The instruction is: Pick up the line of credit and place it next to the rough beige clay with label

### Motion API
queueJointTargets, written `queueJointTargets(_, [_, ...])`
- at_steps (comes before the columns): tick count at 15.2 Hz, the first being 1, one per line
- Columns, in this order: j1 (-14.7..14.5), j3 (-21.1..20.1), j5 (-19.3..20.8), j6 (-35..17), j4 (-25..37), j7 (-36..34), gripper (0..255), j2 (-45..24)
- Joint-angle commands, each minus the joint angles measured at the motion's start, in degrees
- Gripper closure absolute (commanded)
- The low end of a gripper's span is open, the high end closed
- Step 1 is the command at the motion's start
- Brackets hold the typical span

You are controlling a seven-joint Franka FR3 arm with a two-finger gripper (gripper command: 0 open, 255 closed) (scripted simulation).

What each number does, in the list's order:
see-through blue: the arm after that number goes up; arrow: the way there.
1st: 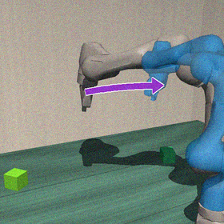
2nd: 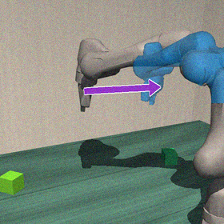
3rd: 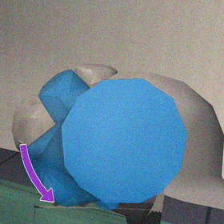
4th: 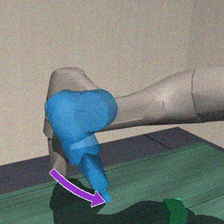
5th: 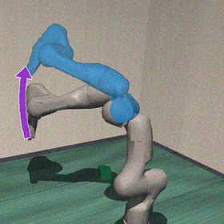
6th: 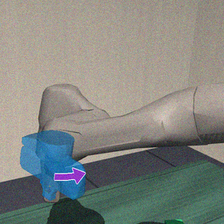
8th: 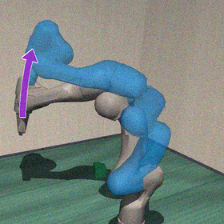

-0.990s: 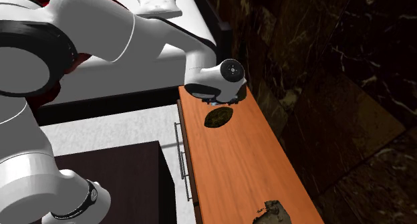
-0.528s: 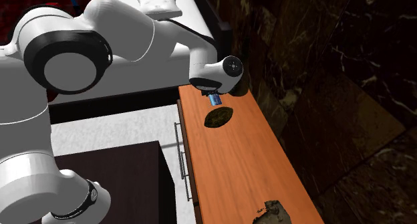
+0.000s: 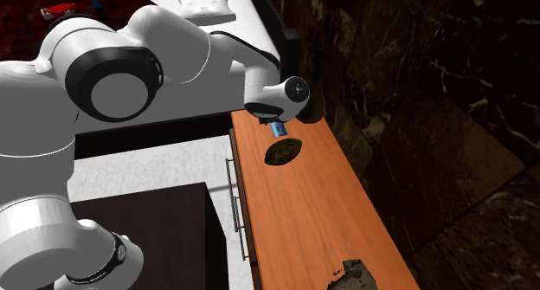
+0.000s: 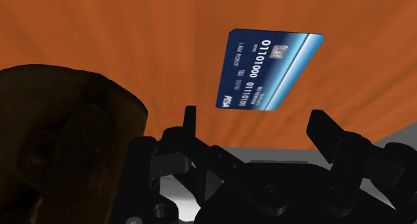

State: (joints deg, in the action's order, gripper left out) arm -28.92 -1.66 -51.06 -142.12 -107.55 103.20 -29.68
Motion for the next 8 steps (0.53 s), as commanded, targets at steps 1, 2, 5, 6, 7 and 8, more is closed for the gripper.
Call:
queueJointTargets(1, [-0.1, -0.1, -0.1, -0.3, 0.5, 0.0, 0, -0.7])
queueJointTargets(2, [-0.1, -0.1, -0.1, -0.3, 0.5, 0.0, 0, -0.7])
queueJointTargets(5, [-0.1, -0.1, -0.1, -0.3, 0.5, 0.0, 0, -0.7])
queueJointTargets(6, [-0.1, -0.1, -0.1, -0.3, 0.5, 0.0, 0, -0.7])
queueJointTargets(7, [-0.1, -0.1, -0.1, -0.3, 0.5, 0.0, 0, -0.7])
queueJointTargets(8, [-0.1, -0.1, -0.1, -0.3, 0.5, 0.0, 255, -0.7])
